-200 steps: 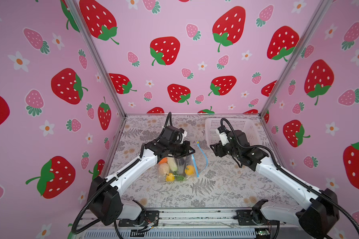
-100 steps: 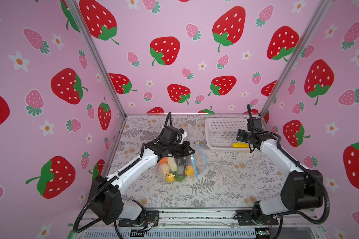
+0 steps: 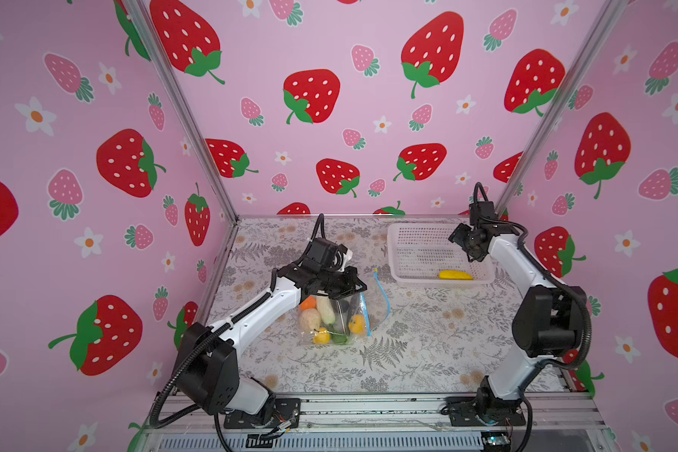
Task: Place the food in the zip-top bag and seal the zipper
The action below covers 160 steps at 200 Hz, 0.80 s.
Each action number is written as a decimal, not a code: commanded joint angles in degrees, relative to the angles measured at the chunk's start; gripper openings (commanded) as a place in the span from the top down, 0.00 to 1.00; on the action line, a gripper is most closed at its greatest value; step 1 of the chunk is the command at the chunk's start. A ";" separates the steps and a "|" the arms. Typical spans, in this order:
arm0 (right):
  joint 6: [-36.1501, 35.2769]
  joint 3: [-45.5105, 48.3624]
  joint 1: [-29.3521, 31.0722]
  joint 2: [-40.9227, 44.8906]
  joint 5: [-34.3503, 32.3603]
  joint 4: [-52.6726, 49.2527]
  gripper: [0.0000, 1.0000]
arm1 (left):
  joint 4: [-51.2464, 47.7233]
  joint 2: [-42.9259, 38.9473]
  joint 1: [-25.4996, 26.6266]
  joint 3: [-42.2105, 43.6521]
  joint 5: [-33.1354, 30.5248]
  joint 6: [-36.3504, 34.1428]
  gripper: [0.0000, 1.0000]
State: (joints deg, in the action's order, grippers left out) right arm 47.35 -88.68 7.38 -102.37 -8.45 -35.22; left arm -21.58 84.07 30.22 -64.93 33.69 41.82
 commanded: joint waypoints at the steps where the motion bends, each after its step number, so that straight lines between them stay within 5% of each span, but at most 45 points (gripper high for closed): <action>1: 7.23 -2.67 -0.35 -3.04 1.21 -7.00 0.18 | 0.73 0.33 -0.47 -1.87 1.24 -0.20 1.00; 160: 5.87 -0.78 -1.18 -12.34 0.61 -13.50 0.15 | 5.61 1.34 -4.55 1.09 5.03 1.07 1.00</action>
State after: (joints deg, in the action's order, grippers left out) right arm 52.29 -89.52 6.72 -112.71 -6.39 -46.72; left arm -17.74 84.16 26.00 -64.25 36.99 42.30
